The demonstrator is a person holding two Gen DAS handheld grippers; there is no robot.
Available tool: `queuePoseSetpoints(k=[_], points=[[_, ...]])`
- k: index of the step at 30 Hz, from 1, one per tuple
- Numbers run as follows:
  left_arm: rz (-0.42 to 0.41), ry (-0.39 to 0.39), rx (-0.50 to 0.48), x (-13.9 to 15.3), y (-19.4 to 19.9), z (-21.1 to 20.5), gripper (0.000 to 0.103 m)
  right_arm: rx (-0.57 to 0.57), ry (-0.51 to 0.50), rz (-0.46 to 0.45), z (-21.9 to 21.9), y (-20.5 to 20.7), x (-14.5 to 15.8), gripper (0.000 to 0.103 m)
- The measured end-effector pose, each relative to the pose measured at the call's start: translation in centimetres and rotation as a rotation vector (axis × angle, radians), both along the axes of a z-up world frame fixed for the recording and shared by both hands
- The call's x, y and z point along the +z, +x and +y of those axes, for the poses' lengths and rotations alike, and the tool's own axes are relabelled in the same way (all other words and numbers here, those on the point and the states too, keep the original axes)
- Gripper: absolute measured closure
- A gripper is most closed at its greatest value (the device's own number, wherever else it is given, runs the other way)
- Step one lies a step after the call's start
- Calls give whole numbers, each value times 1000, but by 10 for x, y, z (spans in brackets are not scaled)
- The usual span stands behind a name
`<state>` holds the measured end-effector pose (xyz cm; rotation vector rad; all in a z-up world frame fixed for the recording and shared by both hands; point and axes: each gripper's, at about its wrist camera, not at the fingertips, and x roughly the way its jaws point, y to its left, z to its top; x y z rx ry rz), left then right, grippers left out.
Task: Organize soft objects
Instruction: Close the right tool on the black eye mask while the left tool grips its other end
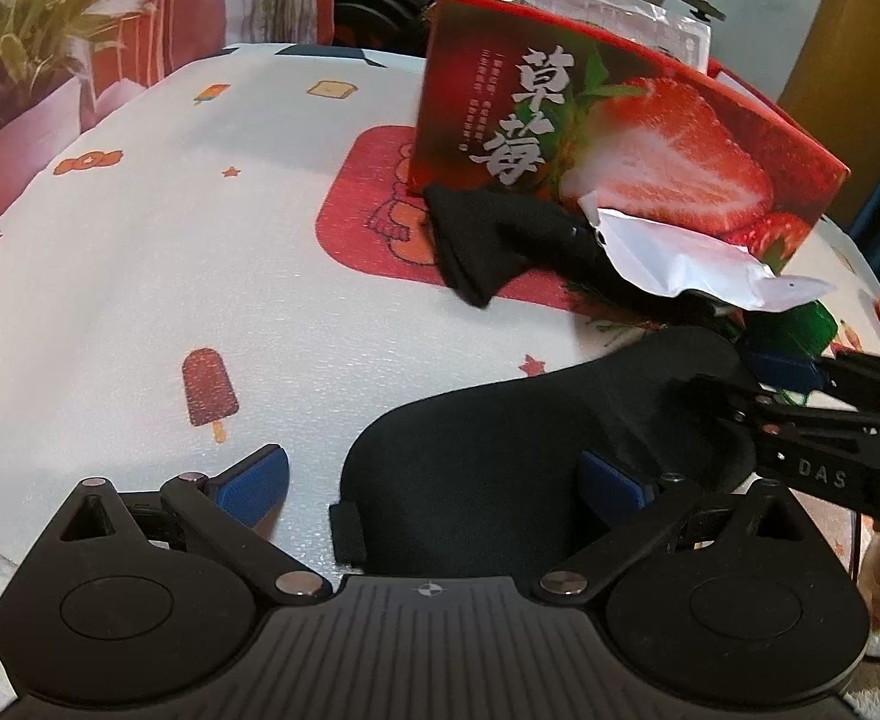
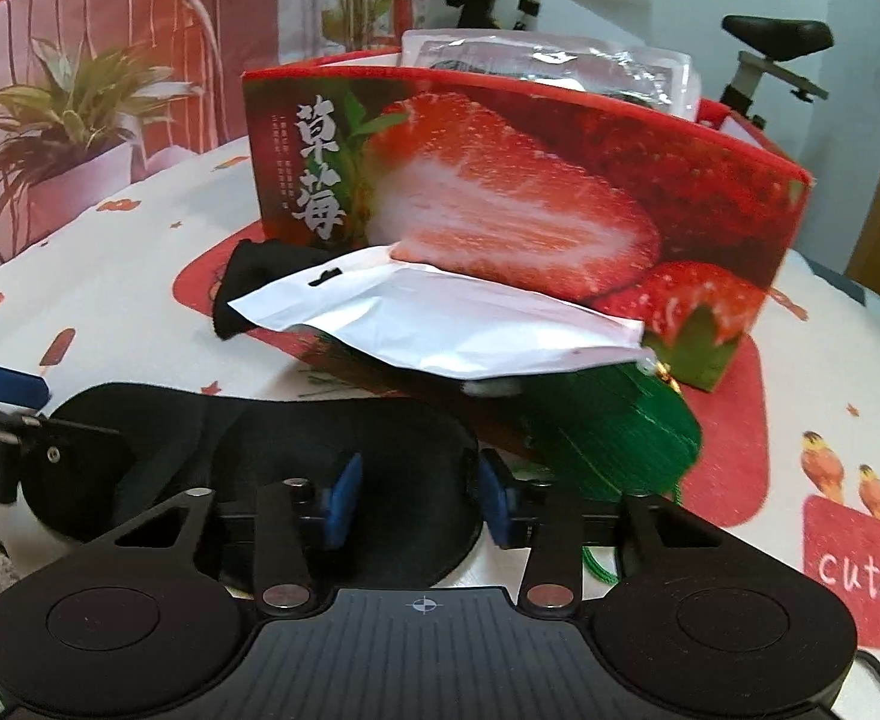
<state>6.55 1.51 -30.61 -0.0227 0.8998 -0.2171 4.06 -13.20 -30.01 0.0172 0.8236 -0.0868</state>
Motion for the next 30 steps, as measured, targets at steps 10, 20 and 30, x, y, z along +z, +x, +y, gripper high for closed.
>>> queuePoseSetpoints(k=[10,20,30], points=[[-17,-71,118,3,2,23,7,-137,40,-17,-17,-14,2,79],[-84,-87,48,14,-5,16,22,-135,74,-5,-14,-15,3,78],[-27,-45,-36,6,-3,3,20,-130,81,7,-11,-15,4,78]])
